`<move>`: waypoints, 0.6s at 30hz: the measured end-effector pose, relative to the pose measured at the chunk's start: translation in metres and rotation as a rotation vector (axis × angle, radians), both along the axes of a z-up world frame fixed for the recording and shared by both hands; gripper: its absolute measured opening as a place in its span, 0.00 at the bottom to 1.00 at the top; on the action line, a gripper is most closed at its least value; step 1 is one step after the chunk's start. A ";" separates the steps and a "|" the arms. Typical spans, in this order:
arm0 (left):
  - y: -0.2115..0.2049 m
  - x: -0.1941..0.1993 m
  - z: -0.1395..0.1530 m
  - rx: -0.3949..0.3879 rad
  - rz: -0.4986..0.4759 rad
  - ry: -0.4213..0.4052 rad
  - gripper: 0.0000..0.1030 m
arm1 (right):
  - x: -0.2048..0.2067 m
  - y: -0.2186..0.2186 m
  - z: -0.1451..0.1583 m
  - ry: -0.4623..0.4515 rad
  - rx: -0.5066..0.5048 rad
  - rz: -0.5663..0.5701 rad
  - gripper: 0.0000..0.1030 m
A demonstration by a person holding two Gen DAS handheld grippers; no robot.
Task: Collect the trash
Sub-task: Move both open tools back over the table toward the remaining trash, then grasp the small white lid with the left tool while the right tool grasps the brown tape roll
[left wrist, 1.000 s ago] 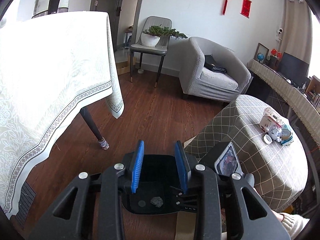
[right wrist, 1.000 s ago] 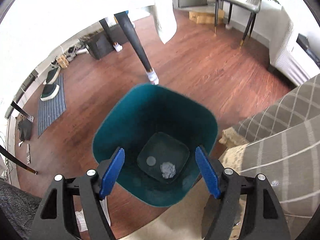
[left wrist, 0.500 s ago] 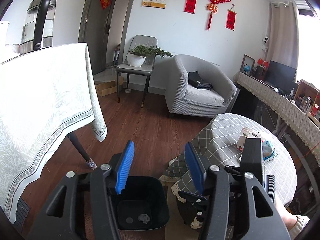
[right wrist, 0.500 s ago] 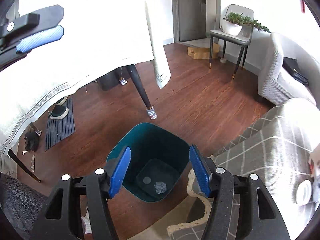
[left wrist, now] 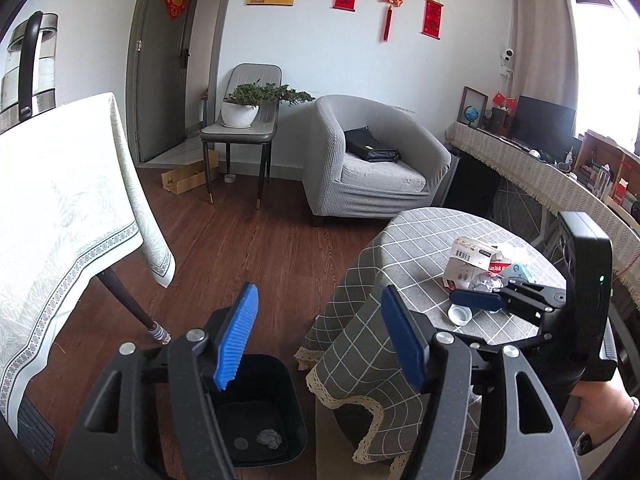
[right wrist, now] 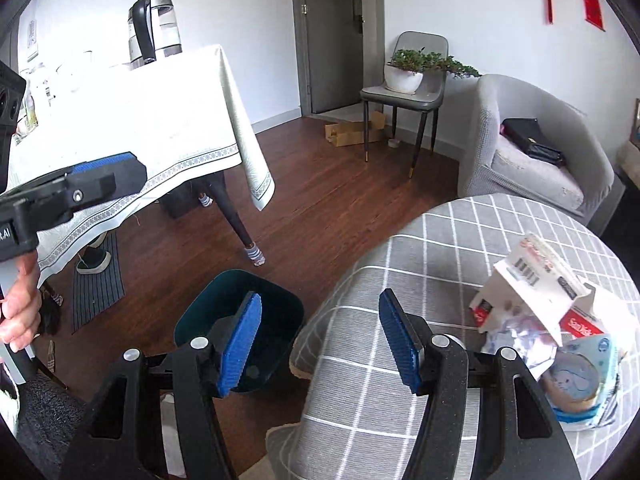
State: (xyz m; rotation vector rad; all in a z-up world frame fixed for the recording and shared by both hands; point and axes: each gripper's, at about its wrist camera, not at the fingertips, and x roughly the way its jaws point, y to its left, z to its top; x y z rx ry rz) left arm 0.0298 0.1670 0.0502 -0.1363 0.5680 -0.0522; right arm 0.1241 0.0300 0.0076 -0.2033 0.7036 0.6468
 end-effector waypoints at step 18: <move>-0.087 0.033 -0.027 0.035 -0.166 0.071 0.69 | -0.007 -0.116 0.010 -0.062 -0.019 -0.107 0.60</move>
